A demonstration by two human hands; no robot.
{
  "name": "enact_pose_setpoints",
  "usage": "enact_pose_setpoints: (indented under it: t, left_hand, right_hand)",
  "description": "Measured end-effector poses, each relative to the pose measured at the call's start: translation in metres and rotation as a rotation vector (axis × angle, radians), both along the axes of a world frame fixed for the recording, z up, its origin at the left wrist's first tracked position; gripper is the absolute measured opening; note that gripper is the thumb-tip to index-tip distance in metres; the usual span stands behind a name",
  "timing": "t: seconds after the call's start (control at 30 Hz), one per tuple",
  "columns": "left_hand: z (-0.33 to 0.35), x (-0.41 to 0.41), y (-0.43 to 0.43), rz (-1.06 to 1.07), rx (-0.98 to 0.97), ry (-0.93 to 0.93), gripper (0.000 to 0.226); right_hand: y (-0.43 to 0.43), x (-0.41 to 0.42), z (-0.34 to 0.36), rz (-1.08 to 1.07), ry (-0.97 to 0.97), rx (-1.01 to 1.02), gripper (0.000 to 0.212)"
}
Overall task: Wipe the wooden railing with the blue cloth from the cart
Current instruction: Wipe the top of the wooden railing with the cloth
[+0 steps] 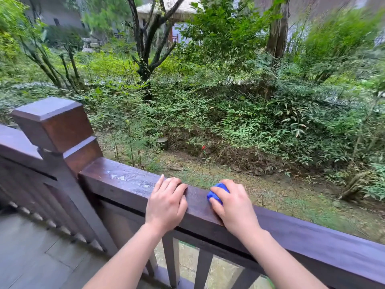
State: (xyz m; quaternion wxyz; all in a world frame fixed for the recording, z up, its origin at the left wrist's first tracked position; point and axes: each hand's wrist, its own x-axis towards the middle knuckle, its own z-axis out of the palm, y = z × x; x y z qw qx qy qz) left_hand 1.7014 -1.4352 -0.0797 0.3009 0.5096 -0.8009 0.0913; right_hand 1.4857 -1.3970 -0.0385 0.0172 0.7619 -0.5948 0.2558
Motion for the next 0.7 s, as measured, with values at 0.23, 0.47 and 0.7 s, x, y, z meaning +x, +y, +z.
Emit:
enact_pose_setpoints:
  t: [0.23, 0.47, 0.7]
  left_hand:
    - [0.008, 0.001, 0.004, -0.013, 0.053, -0.036, 0.027]
    - [0.030, 0.036, 0.008, -0.082, 0.019, 0.179, 0.039]
    - [0.096, 0.153, -0.025, 0.369, -0.349, -0.136, 0.038]
  right_hand:
    - [-0.007, 0.019, -0.001, 0.035, 0.019, 0.017, 0.029]
    - [0.006, 0.036, -0.012, 0.181, 0.042, -0.023, 0.024]
    - [-0.013, 0.064, -0.009, 0.342, 0.066, -0.090, 0.025]
